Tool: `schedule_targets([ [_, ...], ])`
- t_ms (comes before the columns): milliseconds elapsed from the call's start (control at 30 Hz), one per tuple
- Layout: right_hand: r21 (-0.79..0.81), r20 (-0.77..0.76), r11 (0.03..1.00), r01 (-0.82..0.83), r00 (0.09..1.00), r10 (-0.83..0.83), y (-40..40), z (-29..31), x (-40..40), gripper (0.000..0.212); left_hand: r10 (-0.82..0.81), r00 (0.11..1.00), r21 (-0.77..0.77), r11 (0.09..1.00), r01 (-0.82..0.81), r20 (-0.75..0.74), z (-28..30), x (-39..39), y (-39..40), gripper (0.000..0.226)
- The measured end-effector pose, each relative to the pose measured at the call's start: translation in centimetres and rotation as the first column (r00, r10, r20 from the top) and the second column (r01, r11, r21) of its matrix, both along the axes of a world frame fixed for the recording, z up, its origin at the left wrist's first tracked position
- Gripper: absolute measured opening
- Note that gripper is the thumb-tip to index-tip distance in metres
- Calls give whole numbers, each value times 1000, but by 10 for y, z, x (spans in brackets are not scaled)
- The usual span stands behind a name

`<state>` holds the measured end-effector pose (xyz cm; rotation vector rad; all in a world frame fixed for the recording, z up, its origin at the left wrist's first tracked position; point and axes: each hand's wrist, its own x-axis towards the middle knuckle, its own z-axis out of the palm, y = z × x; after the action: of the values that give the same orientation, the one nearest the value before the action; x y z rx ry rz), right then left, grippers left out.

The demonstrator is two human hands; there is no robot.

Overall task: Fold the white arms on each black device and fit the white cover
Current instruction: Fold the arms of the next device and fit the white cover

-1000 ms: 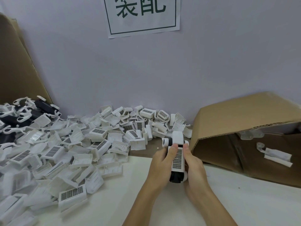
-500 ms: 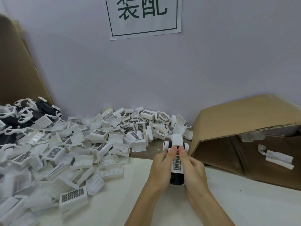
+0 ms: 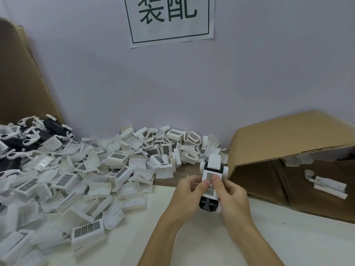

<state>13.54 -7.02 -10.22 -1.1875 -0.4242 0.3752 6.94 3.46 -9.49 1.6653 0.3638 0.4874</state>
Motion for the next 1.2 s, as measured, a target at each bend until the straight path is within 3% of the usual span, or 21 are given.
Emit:
schedule_targets([
  [67,-41,55,998,48,997,-46,2,-1,-2,13,38,999,53,998,-38,4,-2,2,-4,19],
  [167,-64,77,996,57,996,-52,1,-1,-1,14,54,998,31,998,-55,32,-4,2,-6,17],
  [300,-17,75,998,-56,996,57,-2,1,0,26,99,992,-94,991,-91,83,-3,4,-5,19],
  [433,-64,190,995,-72,978,83,-3,1,-2,17,96,989,-219,973,-70,113,-1,4,-2,25],
  [667,-107,302,994,37,953,-3,-1,-1,-4,23,86,987,-98,992,-74,133,-3,2,-7,18],
  [767,-100,280,995,1,960,27,-1,-1,-3,21,126,983,-105,988,-112,135,-2,2,-8,14],
  [833,-98,267,995,32,964,-4,1,-3,-4,18,161,975,-149,979,-138,151,-1,3,-9,13],
  [933,-180,335,963,202,933,-133,5,-6,-6,19,262,948,-296,933,-202,180,2,5,-11,23],
  [1033,-262,450,937,232,888,-94,6,-8,-9,32,343,930,-429,865,-259,130,5,8,-13,41],
  [1133,-310,475,916,256,876,-84,6,-10,-9,39,261,955,-472,866,-165,144,9,5,-13,31],
  [1200,-254,454,928,271,881,-133,6,-11,-5,30,173,970,-433,897,-84,170,14,3,-10,29],
])
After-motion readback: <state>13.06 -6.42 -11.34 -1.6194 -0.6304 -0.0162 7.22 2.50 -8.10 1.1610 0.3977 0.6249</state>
